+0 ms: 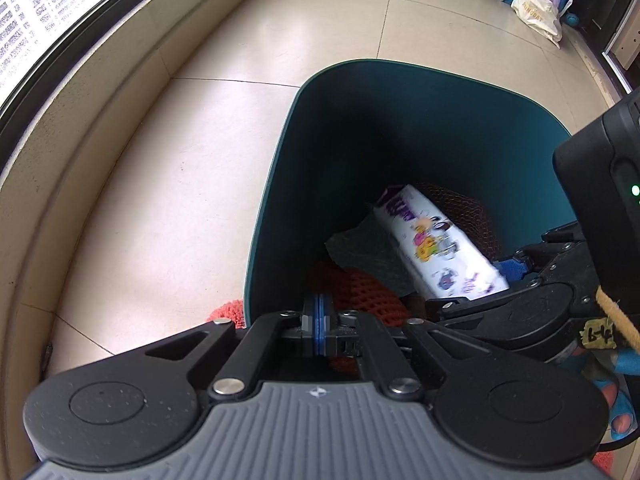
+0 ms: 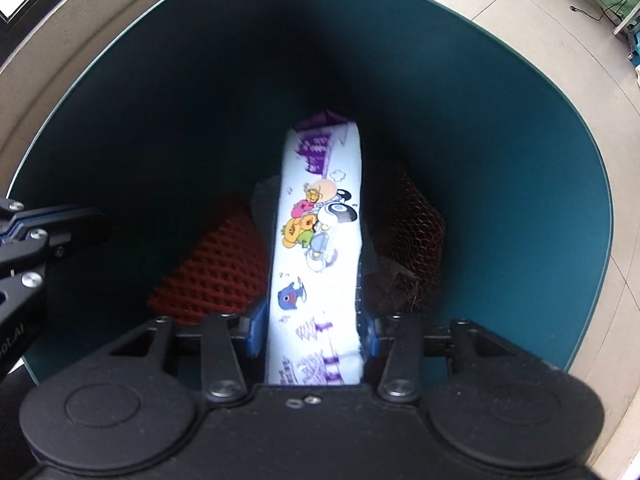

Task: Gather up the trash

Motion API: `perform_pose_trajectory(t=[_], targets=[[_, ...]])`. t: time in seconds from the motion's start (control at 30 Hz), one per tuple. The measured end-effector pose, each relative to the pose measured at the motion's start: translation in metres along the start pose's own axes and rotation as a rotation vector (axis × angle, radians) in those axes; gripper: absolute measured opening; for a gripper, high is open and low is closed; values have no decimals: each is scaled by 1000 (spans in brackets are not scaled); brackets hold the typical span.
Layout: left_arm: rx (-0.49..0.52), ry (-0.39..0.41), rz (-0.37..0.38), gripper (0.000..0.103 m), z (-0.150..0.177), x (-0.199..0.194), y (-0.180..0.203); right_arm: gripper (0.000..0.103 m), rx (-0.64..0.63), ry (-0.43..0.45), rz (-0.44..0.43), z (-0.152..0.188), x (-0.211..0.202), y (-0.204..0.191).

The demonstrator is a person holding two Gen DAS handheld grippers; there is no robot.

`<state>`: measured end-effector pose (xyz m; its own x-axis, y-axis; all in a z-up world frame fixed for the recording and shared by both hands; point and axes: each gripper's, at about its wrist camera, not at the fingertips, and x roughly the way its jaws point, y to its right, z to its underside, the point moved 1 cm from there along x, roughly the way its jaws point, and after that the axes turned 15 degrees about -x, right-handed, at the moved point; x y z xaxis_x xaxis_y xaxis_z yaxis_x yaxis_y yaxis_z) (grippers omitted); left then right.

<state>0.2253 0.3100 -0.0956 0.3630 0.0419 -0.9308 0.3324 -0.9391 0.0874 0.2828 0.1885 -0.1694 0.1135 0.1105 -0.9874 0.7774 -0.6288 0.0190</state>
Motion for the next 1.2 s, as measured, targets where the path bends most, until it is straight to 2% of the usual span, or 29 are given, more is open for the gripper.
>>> perform_pose_trajectory(t=[0.13, 0.33, 0.77, 0.83, 0.97, 1.2], targets=[[-2, -2, 4, 0, 0, 0, -1, 61, 6, 42, -10, 0, -9, 0], [0, -6, 0, 0, 0, 2, 0, 61, 14, 125, -19, 17, -36, 6], [7, 66, -35, 1, 5, -23, 1, 66, 60, 324, -74, 43, -106, 19], [17, 83, -36, 1, 7, -31, 4, 66, 71, 357, -76, 51, -115, 20], [33, 130, -40, 4, 13, -54, 7, 75, 93, 426, -79, 72, -136, 22], [50, 231, -45, 5, 29, -106, 13, 80, 110, 551, -78, 114, -178, 17]])
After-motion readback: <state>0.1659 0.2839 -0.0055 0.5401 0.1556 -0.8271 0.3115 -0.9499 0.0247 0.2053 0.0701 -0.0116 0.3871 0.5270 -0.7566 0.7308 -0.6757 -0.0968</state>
